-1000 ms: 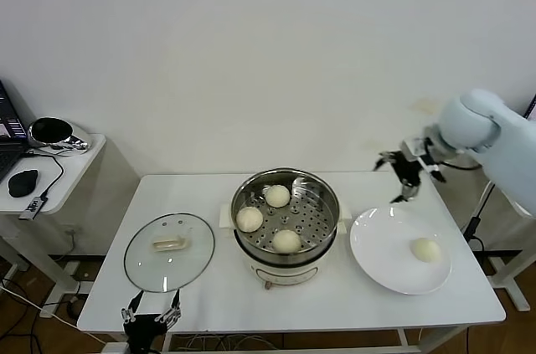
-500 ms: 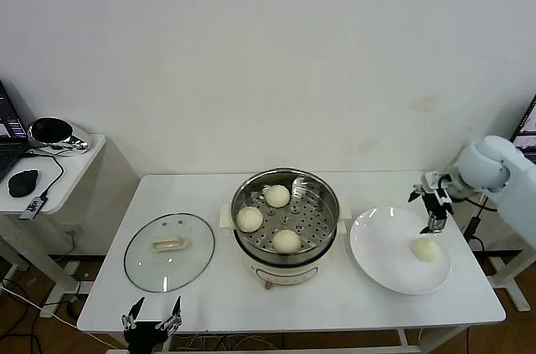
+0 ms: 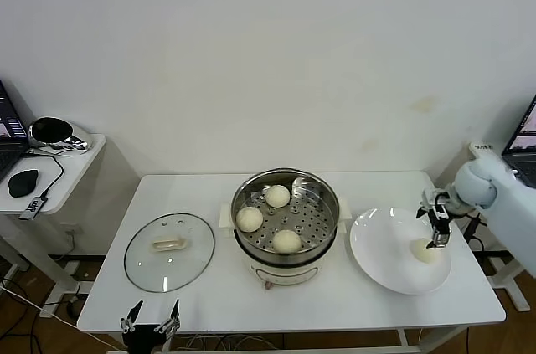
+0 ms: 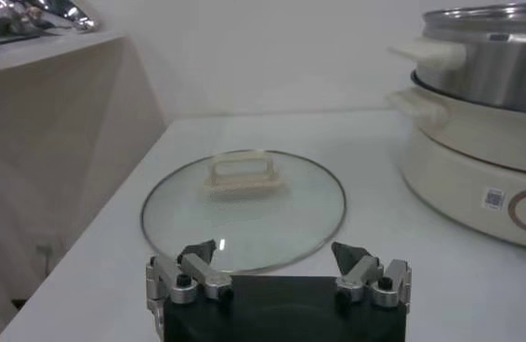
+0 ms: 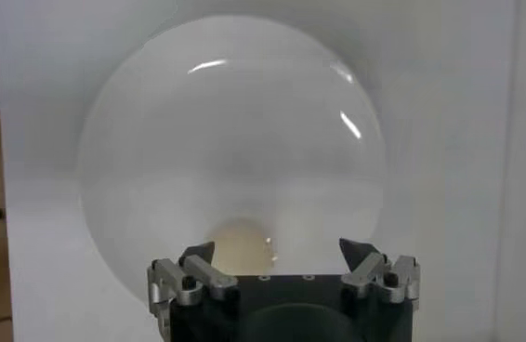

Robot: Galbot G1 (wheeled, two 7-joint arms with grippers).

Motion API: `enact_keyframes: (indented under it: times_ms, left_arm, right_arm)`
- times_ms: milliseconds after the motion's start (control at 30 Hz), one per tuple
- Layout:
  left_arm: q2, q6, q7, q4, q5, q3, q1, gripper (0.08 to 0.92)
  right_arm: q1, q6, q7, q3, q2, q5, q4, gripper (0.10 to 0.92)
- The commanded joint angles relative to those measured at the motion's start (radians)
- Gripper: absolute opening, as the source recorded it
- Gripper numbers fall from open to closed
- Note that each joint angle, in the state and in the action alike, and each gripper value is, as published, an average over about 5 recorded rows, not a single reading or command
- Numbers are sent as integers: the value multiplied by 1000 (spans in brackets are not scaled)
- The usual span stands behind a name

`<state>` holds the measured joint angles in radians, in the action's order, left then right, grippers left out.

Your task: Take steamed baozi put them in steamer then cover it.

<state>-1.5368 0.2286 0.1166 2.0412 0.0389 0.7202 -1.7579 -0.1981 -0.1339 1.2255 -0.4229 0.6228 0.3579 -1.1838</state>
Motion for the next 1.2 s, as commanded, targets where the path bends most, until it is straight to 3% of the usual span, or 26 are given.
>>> enact_keyframes:
  times_ms: [33,1200]
  left_arm:
    - [1,1,0,-5,-1,2,-2,823]
    - [-3,-1,2,-23,-12,-4,-3,823]
  right_arm:
    - [-60,32,-3,44,44,41,97,823]
    - [-77,39,-54,64,80,79,167,809]
